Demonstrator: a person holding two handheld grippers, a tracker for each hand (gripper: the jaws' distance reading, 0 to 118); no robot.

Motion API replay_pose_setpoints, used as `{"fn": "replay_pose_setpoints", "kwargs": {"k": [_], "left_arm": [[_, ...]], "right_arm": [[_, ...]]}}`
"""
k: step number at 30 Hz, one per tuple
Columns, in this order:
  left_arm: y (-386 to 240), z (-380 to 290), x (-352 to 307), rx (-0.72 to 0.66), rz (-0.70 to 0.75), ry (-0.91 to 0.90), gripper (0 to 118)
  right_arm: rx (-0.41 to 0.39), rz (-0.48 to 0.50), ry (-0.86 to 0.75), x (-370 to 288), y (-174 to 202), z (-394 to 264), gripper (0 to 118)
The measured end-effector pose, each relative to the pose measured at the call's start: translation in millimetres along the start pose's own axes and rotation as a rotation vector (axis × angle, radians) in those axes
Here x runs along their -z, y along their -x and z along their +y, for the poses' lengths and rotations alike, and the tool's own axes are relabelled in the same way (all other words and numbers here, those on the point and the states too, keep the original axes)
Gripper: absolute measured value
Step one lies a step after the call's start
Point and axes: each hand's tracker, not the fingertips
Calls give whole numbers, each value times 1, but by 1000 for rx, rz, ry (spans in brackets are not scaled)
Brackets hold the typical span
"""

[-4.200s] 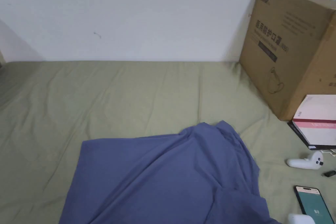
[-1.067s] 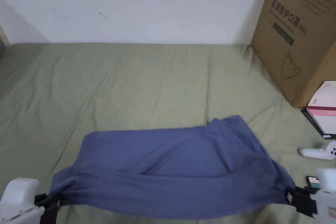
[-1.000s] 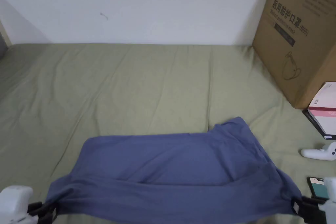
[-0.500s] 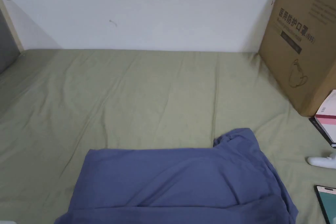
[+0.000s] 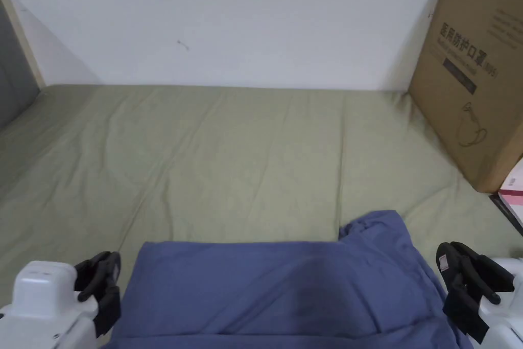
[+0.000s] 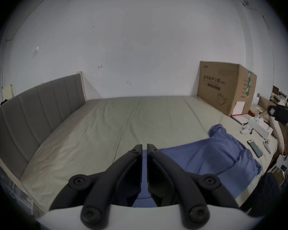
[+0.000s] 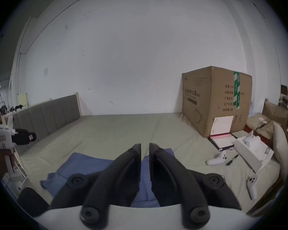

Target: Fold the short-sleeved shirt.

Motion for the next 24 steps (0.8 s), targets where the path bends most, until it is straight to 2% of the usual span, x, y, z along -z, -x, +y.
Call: {"fn": "replay_pose_setpoints", "kwargs": {"k": [4, 8, 9, 10, 11, 13, 15, 16, 17, 18, 19, 21, 22, 23, 24], "left_arm": [[7, 3, 44, 19, 27, 96, 6], [30, -8, 132, 3, 24, 293, 9], [36, -14, 156, 14, 31, 339, 43], [41, -19, 176, 28, 51, 372, 93], [46, -25, 198, 41, 65, 414, 118], [52, -37, 237, 60, 106, 478, 103], [58, -50, 261, 79, 107, 521, 100], [56, -52, 271, 71, 98, 489, 93], [56, -57, 282, 62, 104, 549, 75], [57, -65, 291, 59, 84, 587, 31], [58, -71, 295, 60, 81, 588, 4], [34, -57, 273, 84, 92, 615, 4], [30, -56, 270, 94, 88, 622, 4], [26, -56, 264, 101, 70, 627, 4], [32, -64, 269, 105, 64, 615, 4]], "right_arm": [[6, 4, 20, 15, 1, 1, 11], [25, -1, 62, 34, -5, -3, 11], [24, -4, 73, 39, -6, -4, 11], [21, -5, 83, 43, -7, -6, 11], [17, -7, 97, 47, -9, -8, 11], [8, -14, 122, 56, -12, -11, 10], [2, -28, 153, 65, -17, -14, 11], [-1, -36, 171, 69, -20, -15, 11], [-2, -48, 191, 76, -24, -17, 11], [-2, -58, 214, 83, -31, -20, 11], [-7, -73, 244, 91, -36, -22, 11], [-29, -108, 318, 120, -51, -30, 11], [-45, -122, 354, 134, -59, -35, 17], [-56, -134, 384, 151, -67, -41, 31], [-63, -141, 441, 172, -75, -46, 68]]}}
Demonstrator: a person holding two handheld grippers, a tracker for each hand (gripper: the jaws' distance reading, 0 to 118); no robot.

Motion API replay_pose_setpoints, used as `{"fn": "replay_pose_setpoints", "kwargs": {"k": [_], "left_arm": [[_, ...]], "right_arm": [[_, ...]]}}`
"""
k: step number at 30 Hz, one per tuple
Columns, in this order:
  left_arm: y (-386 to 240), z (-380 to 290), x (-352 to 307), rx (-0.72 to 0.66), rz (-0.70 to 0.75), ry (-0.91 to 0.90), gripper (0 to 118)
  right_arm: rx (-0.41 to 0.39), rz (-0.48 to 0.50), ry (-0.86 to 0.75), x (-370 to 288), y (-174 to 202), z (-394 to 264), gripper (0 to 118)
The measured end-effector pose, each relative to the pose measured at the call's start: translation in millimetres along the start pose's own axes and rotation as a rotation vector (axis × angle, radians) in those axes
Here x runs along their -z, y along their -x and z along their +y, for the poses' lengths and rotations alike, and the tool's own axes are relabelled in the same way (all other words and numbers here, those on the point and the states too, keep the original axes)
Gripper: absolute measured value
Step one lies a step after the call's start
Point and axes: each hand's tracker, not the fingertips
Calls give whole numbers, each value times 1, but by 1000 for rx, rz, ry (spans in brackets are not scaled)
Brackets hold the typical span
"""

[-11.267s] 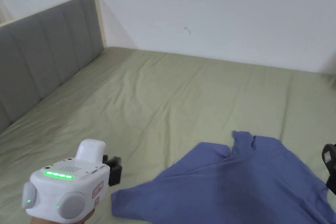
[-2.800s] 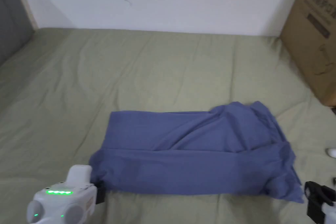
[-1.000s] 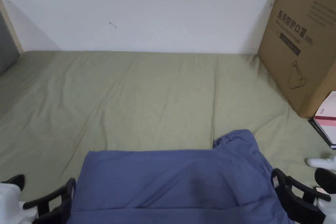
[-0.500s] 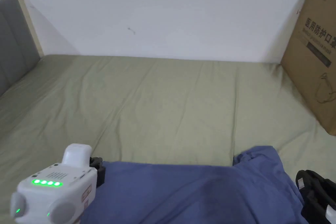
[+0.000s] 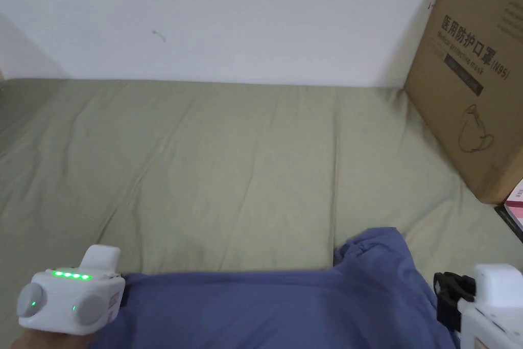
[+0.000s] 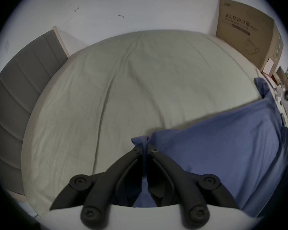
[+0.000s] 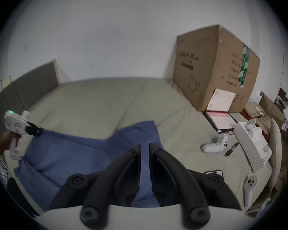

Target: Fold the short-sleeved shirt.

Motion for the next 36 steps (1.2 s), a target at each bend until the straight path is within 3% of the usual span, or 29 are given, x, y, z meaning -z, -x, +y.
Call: {"fn": "replay_pose_setpoints", "kwargs": {"k": [1, 2, 5, 8, 11, 12, 13, 14, 16, 17, 20, 26, 31, 36], "left_arm": [[-1, -1, -5, 6, 7, -7, 4], [-1, -1, -13, 9, -6, -11, 4], [2, 1, -41, -35, -24, -75, 4], [6, 6, -70, -67, -36, -128, 4], [6, 12, -87, -49, -42, -150, 4], [13, 11, -75, -52, -54, -144, 4], [16, 12, -75, -50, -56, -143, 4], [18, 14, -76, -51, -57, -144, 4], [13, 10, -79, -54, -60, -158, 4], [14, 10, -81, -60, -65, -159, 4], [8, 5, -103, -42, -55, -208, 4], [43, -35, -162, -100, -89, -336, 4], [47, -104, -206, -112, -95, -305, 4], [28, -178, -195, -72, -103, -54, 4]], "right_arm": [[-7, -4, 42, 19, -4, 4, 98], [-11, -7, 110, 45, -9, 8, 112], [-3, 0, 256, 110, -17, 15, 115], [-2, -16, 290, 151, -20, 13, 114], [67, -5, 381, 176, -26, 4, 76], [120, 10, 438, 180, -30, 2, 21], [152, 23, 441, 178, -32, 2, 0], [134, -12, 365, 166, -34, 5, 0], [96, 71, 285, 147, -33, 15, 0], [50, 50, 254, 133, -28, 23, 0], [90, 116, 146, 85, -26, 40, 0], [3, 170, -17, -43, -27, 31, 0], [-16, 161, -11, -112, -31, -34, 0], [-2, 117, 200, -115, -23, -124, 0]]}}
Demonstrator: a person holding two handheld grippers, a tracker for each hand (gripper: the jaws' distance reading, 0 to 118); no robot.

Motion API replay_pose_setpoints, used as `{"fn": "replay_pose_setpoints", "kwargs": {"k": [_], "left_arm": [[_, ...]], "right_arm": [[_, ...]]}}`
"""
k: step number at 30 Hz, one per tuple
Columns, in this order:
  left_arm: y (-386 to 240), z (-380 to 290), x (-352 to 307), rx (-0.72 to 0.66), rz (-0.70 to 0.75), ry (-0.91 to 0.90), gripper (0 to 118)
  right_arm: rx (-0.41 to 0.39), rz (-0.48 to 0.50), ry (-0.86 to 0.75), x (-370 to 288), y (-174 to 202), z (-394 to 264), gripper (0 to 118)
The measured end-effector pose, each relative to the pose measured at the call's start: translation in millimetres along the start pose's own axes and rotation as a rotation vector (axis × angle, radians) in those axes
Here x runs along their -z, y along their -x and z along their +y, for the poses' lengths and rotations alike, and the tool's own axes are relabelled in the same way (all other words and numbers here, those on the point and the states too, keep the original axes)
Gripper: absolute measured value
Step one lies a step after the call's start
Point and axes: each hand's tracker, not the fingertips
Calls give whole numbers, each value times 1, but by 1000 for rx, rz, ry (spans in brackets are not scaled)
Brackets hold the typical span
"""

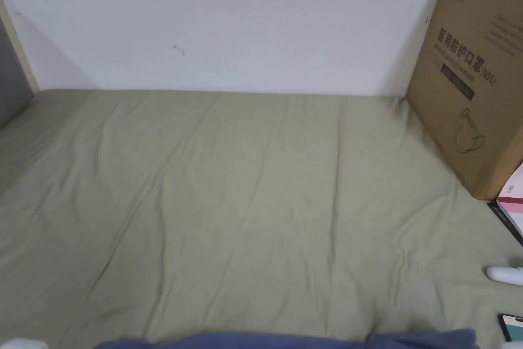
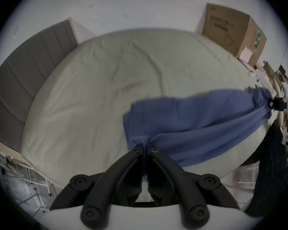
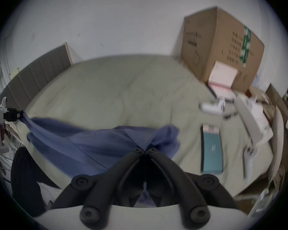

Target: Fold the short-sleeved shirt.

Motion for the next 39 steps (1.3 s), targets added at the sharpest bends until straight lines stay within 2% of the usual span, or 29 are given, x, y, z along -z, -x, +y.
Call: {"fn": "replay_pose_setpoints", "kwargs": {"k": [3, 4, 5, 6, 7, 8, 9, 10, 12, 13, 14, 15, 16, 17, 18, 21, 22, 23, 25, 26, 27, 30, 31, 32, 34, 38, 39], "left_arm": [[-5, -29, 34, 36, 45, 100, 4], [-4, -34, 42, 27, 49, 119, 10], [-7, -35, 44, 23, 51, 94, 35], [-10, -32, 41, 31, 77, 79, 95], [-11, -30, 36, 36, 90, 60, 118], [-25, -21, 14, 28, 89, 33, 114], [-27, -16, 3, 10, 90, 2, 109], [-29, -13, -7, 5, 84, -33, 110], [-32, -4, -31, -12, 86, -225, 108], [-35, 1, -39, -14, 70, -285, 104], [-40, 5, -49, -5, 59, -381, 93], [-46, 9, -56, -4, 80, -468, 62], [-47, 6, -63, 6, 93, -504, 34], [-52, 11, -65, 23, 125, -520, 16], [-54, 16, -68, 27, 125, -527, 14], [-58, 19, -73, 14, 115, -541, 4], [-57, 20, -73, 13, 113, -545, 4], [-53, 21, -72, 9, 97, -536, 4], [-48, 19, -71, -15, 87, -484, 5], [-41, 17, -65, -31, 108, -439, 9], [-30, 15, -58, -52, 96, -383, 45], [13, 2, -28, -175, -36, -200, 90], [26, -3, -18, -219, -81, -137, 114], [31, -8, -11, -253, -78, -95, 118], [49, -22, 10, -305, -92, -33, 115], [91, -43, 57, -555, -341, 72, 118], [54, -37, 31, -613, -373, 65, 118]], "right_arm": [[31, -30, 99, 23, 6, -24, 3], [2, -67, 115, 25, 9, -19, 17], [-2, -72, 110, 22, 11, -11, 43], [7, -51, 85, 17, 11, -2, 88], [23, -27, 49, 10, 11, 3, 105], [35, -31, 23, 0, 12, 9, 108], [33, -42, 13, -12, 13, 16, 108], [34, -47, -12, -23, 15, 21, 108], [57, -15, -173, -51, 24, 31, 107], [65, 3, -233, -61, 29, 35, 106], [73, 31, -335, -74, 37, 38, 100], [83, 41, -444, -84, 43, 39, 76], [68, 51, -510, -90, 49, 40, 42], [44, 38, -573, -94, 57, 40, 12], [25, 17, -613, -97, 66, 41, 7], [-6, 19, -662, -101, 83, 39, 8], [-13, -1, -676, -100, 88, 40, 7], [-14, 25, -670, -101, 90, 40, 7], [-10, 47, -642, -101, 96, 41, 7], [-14, 43, -641, -98, 99, 41, 8], [-21, 45, -638, -98, 101, 40, 8], [-14, 62, -616, -94, 103, 39, 7], [-12, 65, -607, -93, 104, 38, 8], [-9, 71, -598, -91, 104, 38, 7], [-8, 77, -582, -87, 106, 37, 8], [-14, 85, -549, -84, 114, 39, 7], [-17, 87, -547, -85, 116, 41, 8]]}}
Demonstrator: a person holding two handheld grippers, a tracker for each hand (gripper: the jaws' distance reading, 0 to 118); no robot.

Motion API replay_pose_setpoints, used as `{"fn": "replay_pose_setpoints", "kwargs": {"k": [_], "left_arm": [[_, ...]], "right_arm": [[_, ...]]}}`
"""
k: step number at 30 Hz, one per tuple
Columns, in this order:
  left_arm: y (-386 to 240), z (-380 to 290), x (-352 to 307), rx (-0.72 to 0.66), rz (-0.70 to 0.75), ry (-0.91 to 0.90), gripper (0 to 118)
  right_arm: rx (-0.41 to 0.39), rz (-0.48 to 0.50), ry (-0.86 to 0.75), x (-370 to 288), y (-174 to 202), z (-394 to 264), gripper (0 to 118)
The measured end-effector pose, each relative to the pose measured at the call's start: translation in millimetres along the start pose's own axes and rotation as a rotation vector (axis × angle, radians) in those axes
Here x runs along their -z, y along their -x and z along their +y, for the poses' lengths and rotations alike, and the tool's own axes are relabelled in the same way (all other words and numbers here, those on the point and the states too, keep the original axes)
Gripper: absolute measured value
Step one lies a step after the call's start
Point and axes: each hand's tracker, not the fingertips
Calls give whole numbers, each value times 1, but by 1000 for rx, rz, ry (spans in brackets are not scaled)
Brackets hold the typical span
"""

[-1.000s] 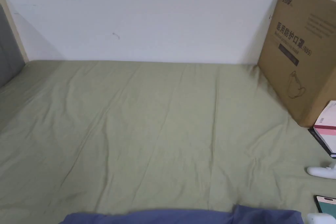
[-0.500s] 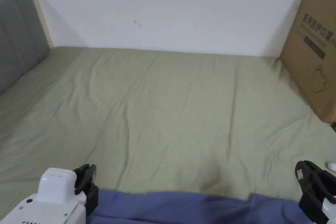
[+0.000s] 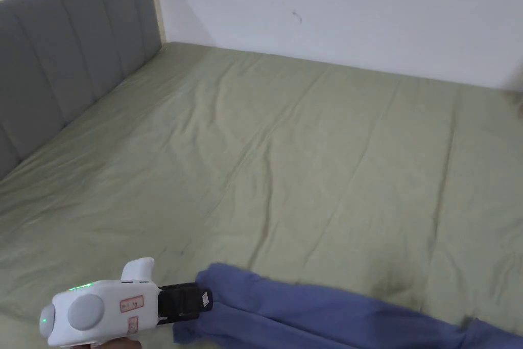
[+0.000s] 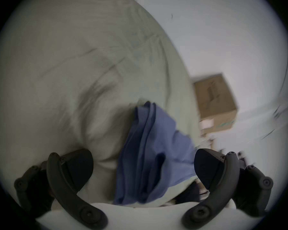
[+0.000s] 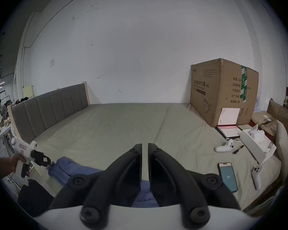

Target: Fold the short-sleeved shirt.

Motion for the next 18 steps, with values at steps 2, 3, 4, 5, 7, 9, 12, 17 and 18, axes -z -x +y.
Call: {"fn": "replay_pose_setpoints", "kwargs": {"k": [2, 3, 4, 5, 7, 9, 12, 17, 18], "left_arm": [[29, 6, 15, -136, -166, 57, 118], [27, 1, 8, -197, -223, 6, 118], [25, -1, 1, -256, -311, -23, 116], [18, -9, -5, -328, -439, -25, 109], [70, 15, 24, -437, -653, 31, 41], [61, 17, 25, -376, -612, 75, 6], [77, 9, 23, -310, -350, 167, 6], [78, 25, 45, -190, -265, 112, 5], [59, 16, 56, -134, -179, 88, 5]], "right_arm": [[-6, 5, 0, 1, 4, 3, 8], [-7, 9, 0, 1, 6, 5, 8], [-8, 11, -1, 1, 7, 7, 8], [-8, 12, -5, 2, 9, 9, 7], [-3, 21, -9, 3, 10, 11, 8], [-4, 24, -10, 5, 14, 13, 8], [-4, 32, -13, 3, 21, 16, 8], [-12, 40, -13, 1, 24, 18, 8], [-10, 41, -14, 1, 23, 18, 8]]}}
